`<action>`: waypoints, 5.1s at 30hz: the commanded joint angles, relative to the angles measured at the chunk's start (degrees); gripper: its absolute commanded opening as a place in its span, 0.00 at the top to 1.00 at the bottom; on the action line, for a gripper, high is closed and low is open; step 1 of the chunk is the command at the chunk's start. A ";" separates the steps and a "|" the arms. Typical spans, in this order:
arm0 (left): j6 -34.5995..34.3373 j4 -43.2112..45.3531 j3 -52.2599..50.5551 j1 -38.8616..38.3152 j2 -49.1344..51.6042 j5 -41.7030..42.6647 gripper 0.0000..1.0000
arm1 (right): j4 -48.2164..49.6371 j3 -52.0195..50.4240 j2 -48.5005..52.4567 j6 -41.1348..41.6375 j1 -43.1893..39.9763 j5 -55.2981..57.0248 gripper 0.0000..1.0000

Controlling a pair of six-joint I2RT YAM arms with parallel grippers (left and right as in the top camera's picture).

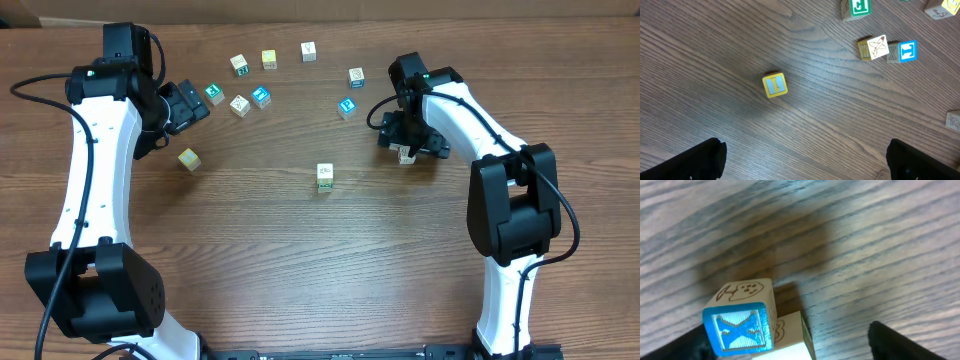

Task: Form a tower

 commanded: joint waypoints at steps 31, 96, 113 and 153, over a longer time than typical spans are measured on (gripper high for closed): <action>1.11 -0.13 0.02 -0.09 0.68 -0.37 0.01 | -7.52 -0.37 -0.94 -0.17 0.09 -10.75 0.51; 1.11 -0.13 0.02 -0.09 0.68 -0.37 0.00 | -6.01 -0.37 -0.94 -0.66 3.30 -12.50 0.71; 1.11 -0.13 0.02 -0.09 0.68 -0.37 0.00 | -9.16 9.09 -1.55 -2.21 3.72 -13.03 0.34; 1.11 -0.13 0.02 -0.09 0.68 -0.37 0.00 | -11.37 11.96 -1.62 2.27 22.14 -8.87 0.00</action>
